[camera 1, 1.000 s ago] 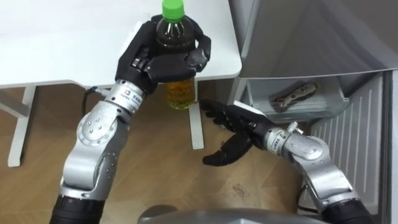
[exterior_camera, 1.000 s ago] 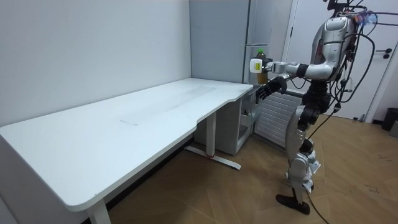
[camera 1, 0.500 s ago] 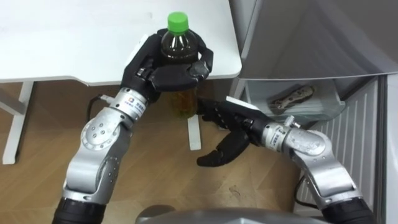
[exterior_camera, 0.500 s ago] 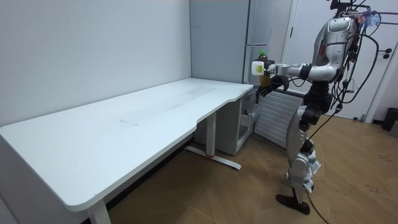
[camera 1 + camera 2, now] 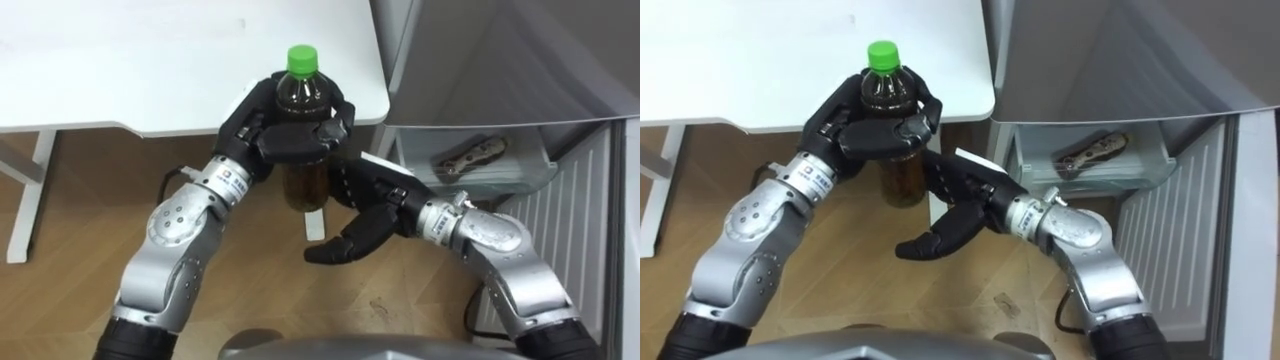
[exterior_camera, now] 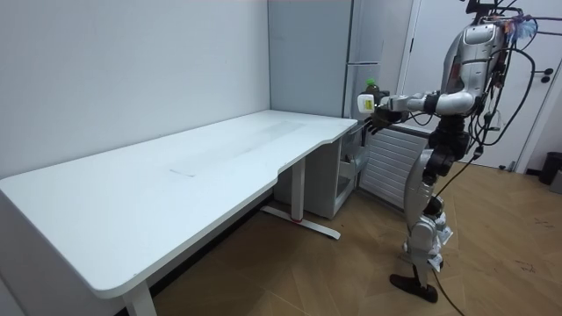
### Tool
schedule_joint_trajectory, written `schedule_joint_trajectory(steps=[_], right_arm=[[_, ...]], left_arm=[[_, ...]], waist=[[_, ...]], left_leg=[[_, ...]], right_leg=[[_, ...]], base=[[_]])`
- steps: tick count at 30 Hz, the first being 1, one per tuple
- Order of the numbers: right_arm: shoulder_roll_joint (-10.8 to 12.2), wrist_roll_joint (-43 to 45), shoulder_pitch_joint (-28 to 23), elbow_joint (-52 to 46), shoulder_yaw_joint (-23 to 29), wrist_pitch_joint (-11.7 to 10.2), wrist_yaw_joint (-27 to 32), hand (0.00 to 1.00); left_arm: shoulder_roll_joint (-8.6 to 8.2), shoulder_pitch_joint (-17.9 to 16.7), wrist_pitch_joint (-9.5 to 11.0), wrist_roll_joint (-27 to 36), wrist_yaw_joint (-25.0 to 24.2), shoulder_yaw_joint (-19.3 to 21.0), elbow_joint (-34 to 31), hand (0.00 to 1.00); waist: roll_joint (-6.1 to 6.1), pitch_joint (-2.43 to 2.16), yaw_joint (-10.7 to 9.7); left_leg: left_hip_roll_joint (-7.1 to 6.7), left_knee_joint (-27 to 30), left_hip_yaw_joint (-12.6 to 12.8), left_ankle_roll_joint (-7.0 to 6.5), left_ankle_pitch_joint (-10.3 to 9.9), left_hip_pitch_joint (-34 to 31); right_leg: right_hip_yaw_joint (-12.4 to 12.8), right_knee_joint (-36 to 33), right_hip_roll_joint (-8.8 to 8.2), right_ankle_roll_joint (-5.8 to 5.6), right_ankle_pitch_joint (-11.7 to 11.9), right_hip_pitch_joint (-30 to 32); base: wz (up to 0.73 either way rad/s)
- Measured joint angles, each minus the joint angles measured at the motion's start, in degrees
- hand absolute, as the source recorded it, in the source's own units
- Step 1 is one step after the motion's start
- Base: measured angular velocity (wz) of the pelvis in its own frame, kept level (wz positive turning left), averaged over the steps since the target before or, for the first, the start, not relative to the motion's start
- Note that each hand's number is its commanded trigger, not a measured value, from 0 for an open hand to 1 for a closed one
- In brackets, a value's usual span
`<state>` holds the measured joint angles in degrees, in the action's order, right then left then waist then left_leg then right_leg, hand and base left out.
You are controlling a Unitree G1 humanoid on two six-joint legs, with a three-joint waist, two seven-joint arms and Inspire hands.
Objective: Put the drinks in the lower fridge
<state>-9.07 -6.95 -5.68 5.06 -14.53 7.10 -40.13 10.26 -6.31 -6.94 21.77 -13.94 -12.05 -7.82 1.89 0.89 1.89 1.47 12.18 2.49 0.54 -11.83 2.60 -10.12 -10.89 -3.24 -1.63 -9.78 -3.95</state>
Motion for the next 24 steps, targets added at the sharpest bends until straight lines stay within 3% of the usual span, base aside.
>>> schedule_joint_trajectory(steps=[12, 13, 15, 24], right_arm=[[-0.43, -8.94, 0.08, 3.32, -1.58, 0.03, 3.25, 0.00], [-0.43, -9.04, 0.10, 3.52, -1.69, 0.03, 3.54, 0.39], [-0.39, -9.09, 0.10, 3.66, -1.83, 0.03, 3.81, 0.98], [-0.27, -11.54, 0.10, 4.45, -1.99, 0.04, 5.37, 1.00]], left_arm=[[0.37, -0.02, 0.37, 0.01, 0.99, -3.90, 0.86, 1.00], [0.63, -0.02, 0.69, 0.01, 0.97, -4.29, 1.33, 1.00], [0.93, -0.02, 0.71, 0.01, 0.94, -4.89, 1.84, 1.00], [1.77, -0.02, 1.13, 0.07, -0.51, -6.27, 2.00, 1.00]], waist=[[-0.12, 0.10, -0.10], [-0.12, 0.10, -0.12], [-0.12, 0.10, -0.13], [-0.26, 0.19, -0.14]], left_leg=[[0.02, -0.51, 0.54, 0.00, 0.00, 0.13], [0.01, -0.49, 0.54, 0.00, 0.00, 0.15], [0.01, -0.45, 0.54, 0.00, 0.00, 0.21], [0.01, -0.54, 0.51, 0.00, 0.00, 0.08]], right_leg=[[0.64, 0.09, 0.06, 0.00, 0.00, 0.15], [0.63, 0.11, 0.06, 0.00, 0.00, 0.15], [0.63, 0.13, 0.06, 0.00, 0.00, 0.16], [0.49, 0.10, 0.06, 0.00, 0.00, 0.15]], base=[[-0.01], [0.00], [0.00], [0.00]])
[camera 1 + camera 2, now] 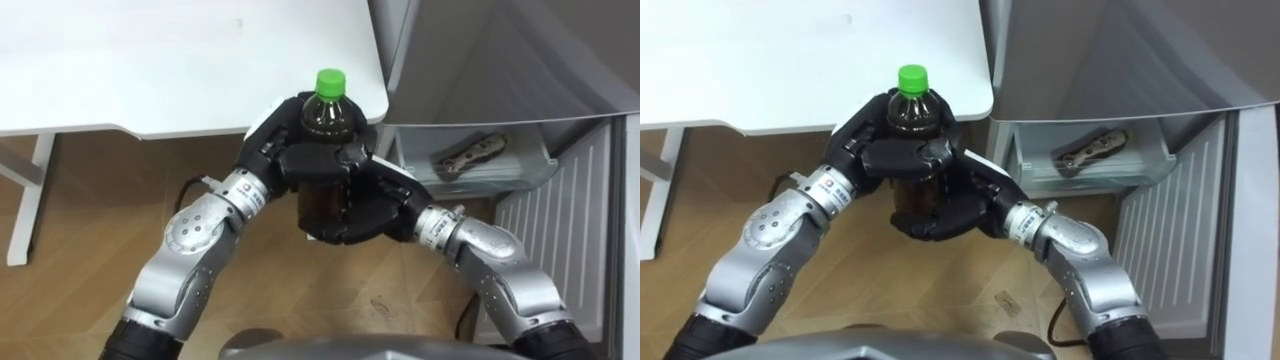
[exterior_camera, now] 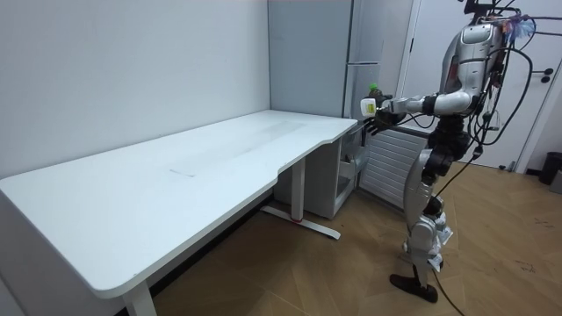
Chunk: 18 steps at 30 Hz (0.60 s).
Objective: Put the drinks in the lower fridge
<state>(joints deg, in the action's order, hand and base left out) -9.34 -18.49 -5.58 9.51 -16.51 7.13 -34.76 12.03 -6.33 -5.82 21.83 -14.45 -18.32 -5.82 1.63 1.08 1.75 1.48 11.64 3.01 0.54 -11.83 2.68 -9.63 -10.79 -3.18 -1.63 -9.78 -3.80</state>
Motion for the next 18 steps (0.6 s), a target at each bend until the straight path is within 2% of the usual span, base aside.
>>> schedule_joint_trajectory(steps=[10, 16, 17, 18], right_arm=[[-0.22, 0.60, 0.03, 0.67, -1.12, -0.29, 0.30, 1.00], [-0.21, 0.59, 0.04, 0.67, -1.41, -1.34, 0.48, 1.00], [-0.20, 0.52, 0.03, 0.67, -1.44, -1.51, 0.50, 1.00], [-0.20, 0.52, 0.03, 0.67, -1.46, -1.62, 0.51, 1.00]], left_arm=[[0.03, 0.00, 0.00, 1.10, -1.46, -2.06, 0.00, 1.00], [-0.22, -0.01, 0.01, 3.24, -1.45, -2.10, 0.01, 1.00], [-0.22, -0.01, 0.01, 3.66, -1.38, -2.09, 0.01, 0.74], [-0.25, 0.00, 0.01, 3.93, -1.34, -2.07, 0.01, 0.06]], waist=[[-0.04, 0.01, -0.07], [-0.04, 0.00, -0.06], [-0.05, 0.00, -0.09], [-0.05, 0.00, -0.08]], left_leg=[[-0.03, -0.04, -0.03, 0.00, 0.00, 0.16], [-0.03, 0.10, -0.02, 0.00, 0.00, 0.32], [-0.03, 0.12, -0.02, 0.00, 0.00, 0.28], [-0.03, 0.11, -0.02, 0.00, 0.00, 0.25]], right_leg=[[0.08, 0.02, -0.01, 0.00, 0.00, 0.10], [0.15, -0.02, -0.01, 0.00, 0.00, -0.03], [0.14, -0.03, -0.01, 0.00, 0.00, -0.03], [0.13, -0.04, -0.01, 0.00, 0.00, -0.02]], base=[[0.00], [0.00], [0.00], [0.00]])
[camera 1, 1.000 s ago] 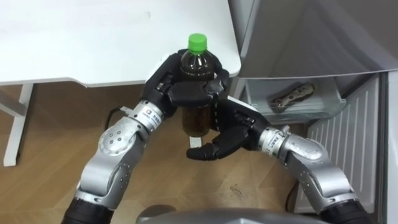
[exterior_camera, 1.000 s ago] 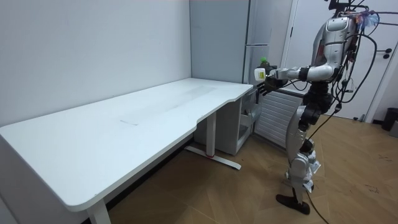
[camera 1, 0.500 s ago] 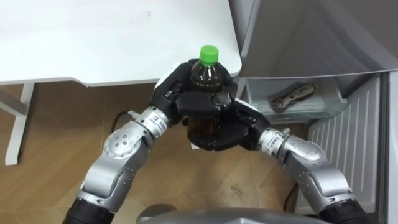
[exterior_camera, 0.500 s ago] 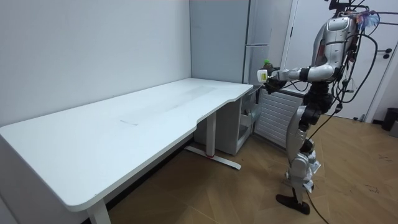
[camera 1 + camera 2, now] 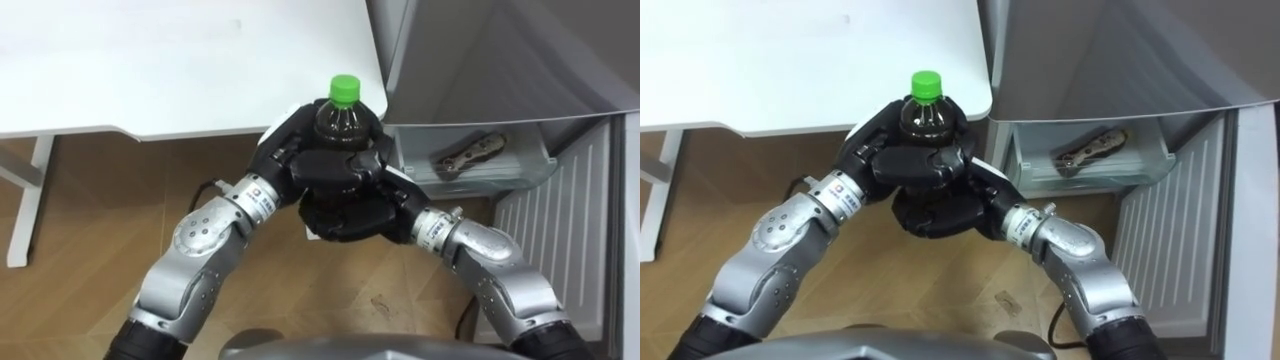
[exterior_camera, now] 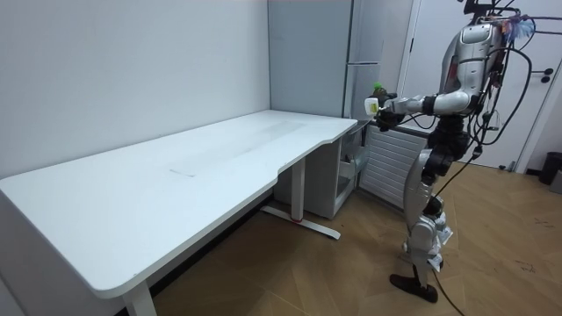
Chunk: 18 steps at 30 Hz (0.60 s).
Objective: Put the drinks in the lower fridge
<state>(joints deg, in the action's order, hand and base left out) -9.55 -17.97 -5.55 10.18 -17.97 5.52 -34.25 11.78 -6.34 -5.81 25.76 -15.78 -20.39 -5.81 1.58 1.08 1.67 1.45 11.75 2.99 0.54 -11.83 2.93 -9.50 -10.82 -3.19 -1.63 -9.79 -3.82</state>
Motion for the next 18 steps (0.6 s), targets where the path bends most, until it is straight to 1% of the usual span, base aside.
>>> schedule_joint_trajectory(steps=[1, 9, 18], right_arm=[[0.01, 0.00, 0.00, 0.00, -0.04, -0.02, 0.04, 1.00], [-0.01, 0.00, 0.00, 0.00, -0.03, 0.05, 0.36, 1.00], [0.09, -0.79, 0.00, 0.00, -0.25, 0.14, 0.42, 1.00]], left_arm=[[-0.02, 0.00, 0.01, 0.20, 0.04, -0.01, 0.00, 0.00], [0.18, 0.00, 0.08, 0.35, 0.04, 0.01, 0.00, 0.00], [0.21, 0.00, 1.14, 0.35, 0.19, 0.16, 0.00, 0.00]], waist=[[-0.02, -0.01, 0.00], [-0.08, -0.04, 0.03], [-0.12, -0.03, 0.06]], left_leg=[[0.00, -0.02, 0.00, 0.00, 0.00, -0.08], [0.00, -0.08, -0.01, 0.00, 0.00, -0.10], [-0.01, -0.05, 0.01, 0.00, 0.00, 0.16]], right_leg=[[-0.01, -0.05, 0.00, 0.00, 0.00, 0.00], [0.03, -0.07, 0.00, 0.00, 0.00, 0.00], [0.06, 0.02, 0.00, 0.00, 0.00, -0.06]], base=[[0.00], [0.00], [0.00]])
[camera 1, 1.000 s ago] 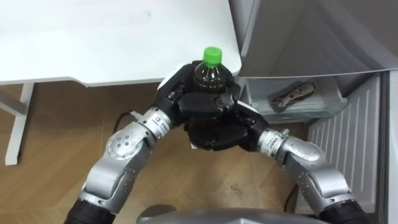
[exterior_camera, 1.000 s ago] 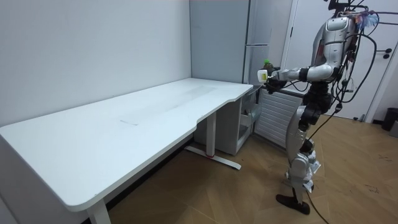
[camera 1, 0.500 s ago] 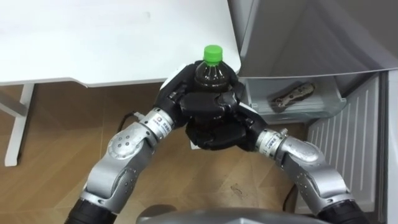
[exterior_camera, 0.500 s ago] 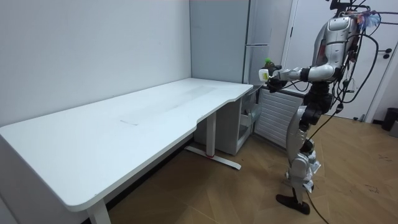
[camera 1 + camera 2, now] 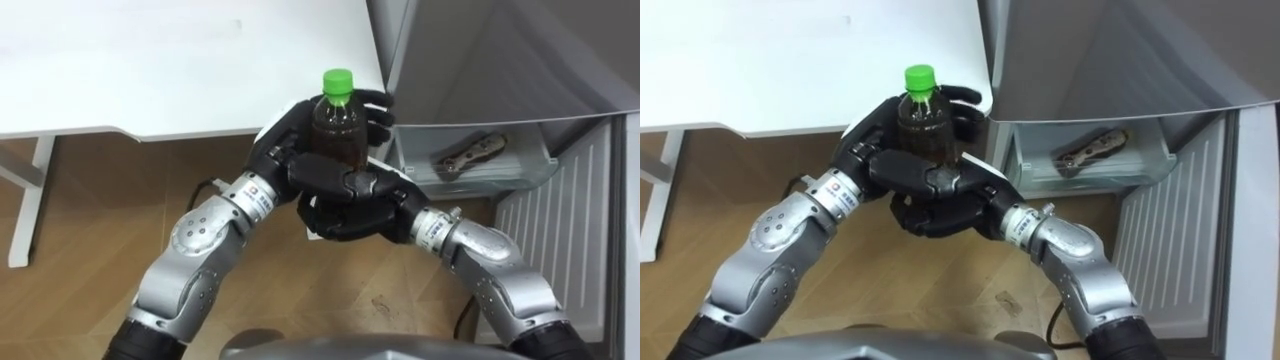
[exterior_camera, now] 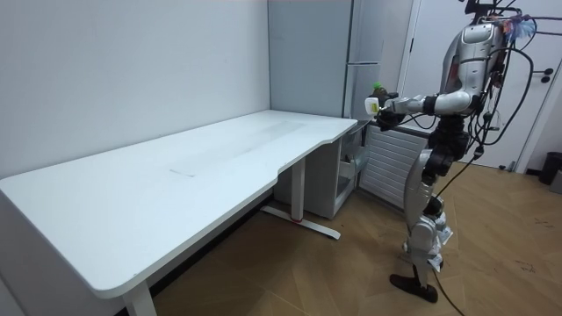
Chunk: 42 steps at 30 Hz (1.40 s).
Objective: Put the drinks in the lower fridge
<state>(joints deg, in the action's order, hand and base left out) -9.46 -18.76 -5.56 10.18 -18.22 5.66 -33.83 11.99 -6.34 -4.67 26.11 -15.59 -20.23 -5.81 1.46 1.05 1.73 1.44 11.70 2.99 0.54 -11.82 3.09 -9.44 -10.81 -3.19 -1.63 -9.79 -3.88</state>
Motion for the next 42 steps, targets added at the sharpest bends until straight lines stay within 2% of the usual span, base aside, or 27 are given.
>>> schedule_joint_trajectory(steps=[22, 25, 29, 33, 38, 42], right_arm=[[0.24, -1.99, -0.08, 0.48, 0.20, 0.04, -0.08, 1.00], [0.15, -1.98, -0.19, 1.13, 0.23, 0.04, -1.01, 1.00], [-0.62, -1.84, -0.99, 1.88, 0.43, 0.30, -1.47, 1.00], [-0.78, -1.54, -1.44, 1.87, 0.97, 0.29, -1.97, 1.00], [-1.03, -1.46, -3.56, 1.06, 4.45, 0.29, -2.69, 1.00], [-1.71, -1.39, -4.42, 1.06, 6.46, 0.24, -2.60, 1.00]], left_arm=[[-0.58, 0.00, 0.29, 0.59, 0.31, 1.48, -0.77, 0.00], [-0.70, 0.07, 0.56, -0.14, 0.53, 4.89, -4.61, 0.00], [-1.10, 0.24, 3.48, -0.20, 1.85, 10.06, -9.76, 0.00], [-1.27, 0.31, 4.69, -0.58, 5.17, 12.52, -11.03, 0.00], [-1.68, 0.31, 6.33, -4.52, 10.01, 19.61, -11.67, 0.00], [-1.86, 0.32, 7.36, -6.52, 13.51, 24.80, -11.99, 0.00]], waist=[[-0.35, 0.00, 0.23], [-0.67, 0.01, 0.16], [-1.50, -0.20, 0.25], [-1.81, -0.31, 0.34], [-1.83, -0.30, 2.58], [-1.84, -0.30, 3.62]], left_leg=[[0.01, 0.05, 0.01, 0.00, 0.00, -0.41], [0.06, 0.06, -0.05, 0.00, 0.00, -0.48], [0.07, 0.03, -0.19, 0.00, -0.01, -0.47], [0.04, 0.07, -0.76, 0.02, 0.00, -0.38], [0.04, -0.08, -0.68, 0.01, 0.00, 0.23], [0.04, -0.30, -0.83, 0.02, 0.00, 0.89]], right_leg=[[-0.21, 0.14, 0.00, 0.00, 0.00, -0.09], [-0.35, 0.16, 0.03, 0.00, 0.00, -0.09], [-0.61, 0.14, 0.02, 0.00, 0.00, -0.22], [-0.99, 0.17, 0.06, 0.00, 0.00, -0.60], [-0.81, 0.12, 0.06, 0.00, 0.00, -0.63], [-1.13, 0.36, 0.06, 0.00, 0.00, -1.42]], base=[[0.00], [0.00], [0.01], [0.07], [-0.03], [0.03]])
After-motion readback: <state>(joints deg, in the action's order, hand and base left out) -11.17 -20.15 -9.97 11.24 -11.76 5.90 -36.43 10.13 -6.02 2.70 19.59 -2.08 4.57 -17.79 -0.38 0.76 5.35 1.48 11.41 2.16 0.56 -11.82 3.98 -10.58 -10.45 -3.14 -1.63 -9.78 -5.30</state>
